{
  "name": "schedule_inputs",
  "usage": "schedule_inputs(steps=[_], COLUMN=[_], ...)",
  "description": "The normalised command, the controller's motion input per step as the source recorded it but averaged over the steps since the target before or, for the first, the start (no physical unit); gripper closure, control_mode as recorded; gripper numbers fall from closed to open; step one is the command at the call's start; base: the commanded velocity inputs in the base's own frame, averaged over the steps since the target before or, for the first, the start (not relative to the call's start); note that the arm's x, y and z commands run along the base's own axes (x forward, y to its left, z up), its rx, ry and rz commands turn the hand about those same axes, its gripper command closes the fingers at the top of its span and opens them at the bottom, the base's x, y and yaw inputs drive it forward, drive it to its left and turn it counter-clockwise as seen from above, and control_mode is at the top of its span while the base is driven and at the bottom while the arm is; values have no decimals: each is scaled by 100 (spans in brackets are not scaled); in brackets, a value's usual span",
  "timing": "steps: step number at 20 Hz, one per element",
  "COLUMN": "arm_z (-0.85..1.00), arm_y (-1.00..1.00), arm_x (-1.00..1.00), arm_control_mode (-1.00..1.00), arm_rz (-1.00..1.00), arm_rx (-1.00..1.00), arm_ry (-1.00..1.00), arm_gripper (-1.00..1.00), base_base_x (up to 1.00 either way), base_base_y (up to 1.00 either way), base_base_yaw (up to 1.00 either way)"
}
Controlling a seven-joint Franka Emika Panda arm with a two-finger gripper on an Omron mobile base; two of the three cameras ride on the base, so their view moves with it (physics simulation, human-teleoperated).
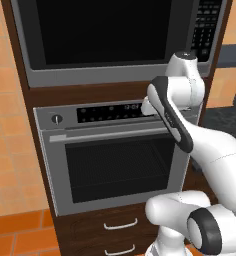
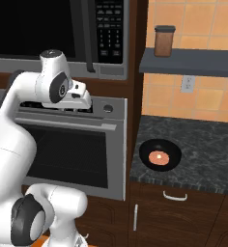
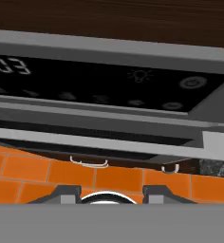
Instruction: Open the microwave, place the bowl with waffle inside the microwave, then close the microwave door and turn it on.
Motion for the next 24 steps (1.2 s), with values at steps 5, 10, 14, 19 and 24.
schedule_inputs(steps=[5,10,14,19,24], arm_z=[0,2,14,35,48], arm_y=[0,0,0,0,-2], arm_x=[-24,-56,-48,-36,-24], arm_control_mode=[-100,-100,-100,-100,-100], arm_rz=[0,0,0,0,0], arm_rx=[0,0,0,0,0], arm_ry=[0,-14,-25,-21,-15], arm_gripper=[-100,-100,-100,-100,-100], base_base_x=[0,0,0,0,0], base_base_y=[0,0,0,0,0], base_base_yaw=[0,0,0,0,0])
